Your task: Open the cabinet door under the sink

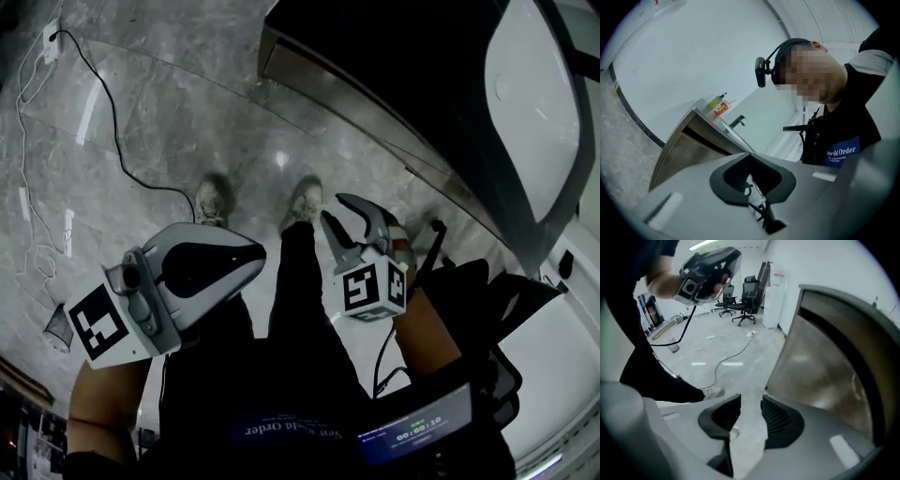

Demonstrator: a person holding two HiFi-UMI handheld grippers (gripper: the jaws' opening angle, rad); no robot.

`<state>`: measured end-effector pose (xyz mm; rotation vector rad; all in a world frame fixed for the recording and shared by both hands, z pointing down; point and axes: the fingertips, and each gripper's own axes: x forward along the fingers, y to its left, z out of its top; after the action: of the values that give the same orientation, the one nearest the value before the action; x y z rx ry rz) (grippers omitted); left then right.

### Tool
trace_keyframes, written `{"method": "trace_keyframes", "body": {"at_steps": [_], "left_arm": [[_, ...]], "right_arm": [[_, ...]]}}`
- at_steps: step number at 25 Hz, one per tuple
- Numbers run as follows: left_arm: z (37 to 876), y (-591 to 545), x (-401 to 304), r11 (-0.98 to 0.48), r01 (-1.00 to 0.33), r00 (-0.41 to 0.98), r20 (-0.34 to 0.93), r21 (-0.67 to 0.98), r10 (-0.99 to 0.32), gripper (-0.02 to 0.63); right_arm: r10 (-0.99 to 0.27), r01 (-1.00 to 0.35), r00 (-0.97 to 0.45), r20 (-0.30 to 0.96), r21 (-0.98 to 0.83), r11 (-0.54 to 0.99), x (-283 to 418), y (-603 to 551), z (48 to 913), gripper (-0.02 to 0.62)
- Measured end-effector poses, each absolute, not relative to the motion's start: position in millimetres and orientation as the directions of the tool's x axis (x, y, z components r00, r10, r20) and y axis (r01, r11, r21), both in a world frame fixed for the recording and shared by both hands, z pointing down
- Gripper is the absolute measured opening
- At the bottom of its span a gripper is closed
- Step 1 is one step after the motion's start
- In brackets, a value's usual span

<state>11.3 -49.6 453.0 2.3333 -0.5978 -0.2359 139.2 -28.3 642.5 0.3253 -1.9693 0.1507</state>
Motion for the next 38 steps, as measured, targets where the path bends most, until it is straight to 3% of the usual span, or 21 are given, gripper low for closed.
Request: {"method": "trace_keyframes", "body": {"at_steps": [4, 7, 11, 15, 18, 24, 31, 35, 38], "left_arm": [[448.9, -54.3, 14.0, -0.645, -0.35, 0.88, 0.003, 0.679, -0.475, 0.0], [445.6, -58.7, 17.3, -0.656, -0.337, 0.892, 0.005, 0.675, -0.452, 0.0], [465.7, -56.0, 28.8, -0.644, -0.336, 0.9, 0.032, 0.687, -0.435, 0.0], [494.7, -51.3, 31.6, -0.625, -0.346, 0.897, 0.051, 0.7, -0.439, 0.0], [506.3, -47.0, 33.7, -0.612, -0.342, 0.9, 0.061, 0.713, -0.432, 0.0], [509.2, -41.8, 31.9, -0.607, -0.327, 0.905, 0.056, 0.724, -0.421, 0.0], [511.1, -38.6, 31.0, -0.596, -0.32, 0.904, 0.049, 0.737, -0.424, 0.0], [512.4, -36.5, 29.3, -0.601, -0.313, 0.907, 0.042, 0.735, -0.42, 0.0], [514.3, -31.1, 25.4, -0.592, -0.309, 0.906, 0.042, 0.745, -0.42, 0.0]], "right_arm": [[-0.45, -0.333, -0.357, 0.818, 0.339, 0.88, 140.5, -92.9, 605.1, 0.154], [-0.646, -0.278, -0.278, 0.711, 0.584, 0.762, 152.2, -136.5, 587.7, 0.206], [-0.794, -0.236, -0.195, 0.576, 0.758, 0.608, 176.1, -164.1, 586.3, 0.295], [-0.857, -0.18, -0.143, 0.496, 0.838, 0.515, 183.8, -172.7, 613.8, 0.367], [-0.892, -0.15, -0.105, 0.44, 0.88, 0.451, 191.2, -176.9, 623.6, 0.384], [-0.919, -0.192, -0.055, 0.391, 0.899, 0.394, 190.4, -183.4, 616.6, 0.431], [-0.918, -0.194, -0.033, 0.395, 0.898, 0.394, 190.4, -181.7, 616.6, 0.436], [-0.925, -0.174, -0.124, 0.36, 0.909, 0.378, 154.3, -182.9, 607.3, 0.436], [-0.936, -0.139, -0.077, 0.343, 0.926, 0.351, 150.3, -197.4, 613.7, 0.436]]}}
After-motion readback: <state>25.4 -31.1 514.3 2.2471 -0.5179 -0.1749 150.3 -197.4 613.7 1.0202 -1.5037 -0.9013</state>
